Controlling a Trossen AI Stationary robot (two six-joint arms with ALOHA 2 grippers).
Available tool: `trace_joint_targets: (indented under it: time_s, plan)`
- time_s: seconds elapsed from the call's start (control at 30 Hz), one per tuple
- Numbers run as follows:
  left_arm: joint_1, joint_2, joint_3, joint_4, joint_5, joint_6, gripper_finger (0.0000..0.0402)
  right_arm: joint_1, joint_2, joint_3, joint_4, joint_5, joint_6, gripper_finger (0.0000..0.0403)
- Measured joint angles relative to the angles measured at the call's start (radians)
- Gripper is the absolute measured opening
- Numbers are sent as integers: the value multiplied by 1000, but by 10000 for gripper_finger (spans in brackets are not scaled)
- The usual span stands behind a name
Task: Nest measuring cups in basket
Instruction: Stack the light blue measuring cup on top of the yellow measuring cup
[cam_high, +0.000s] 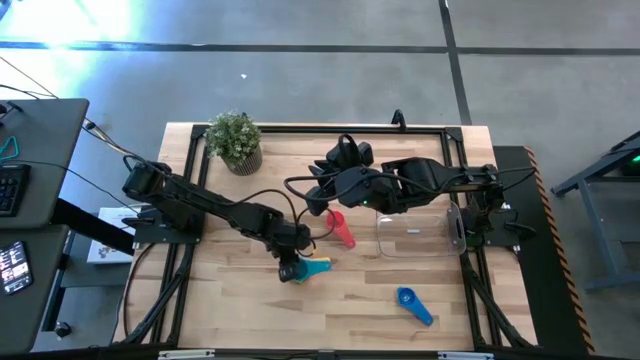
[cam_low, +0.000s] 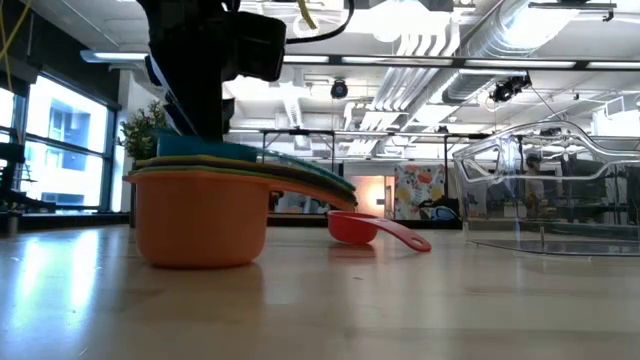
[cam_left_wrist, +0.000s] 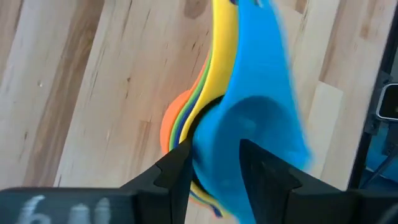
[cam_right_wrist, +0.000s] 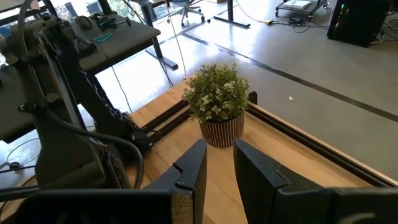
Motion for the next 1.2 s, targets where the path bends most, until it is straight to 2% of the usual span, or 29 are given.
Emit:
trace_joint_targets:
  time_s: [0.5, 0.63, 0.93, 1.2]
  plan:
    - [18, -49, 0, -33, -6, 33, 122, 0, 0, 0, -54, -14, 0, 73]
    - [17, -102, -1, -28, -8, 53, 122, -1, -7, -1, -79, -71, 7, 73]
    - [19, -242, 0, -29, -68, 39, 122, -1, -17, -1, -79, -88, 9, 73]
    - [-67, -180, 0, 5, -129, 35, 122, -1, -17, -1, -85, -93, 53, 73]
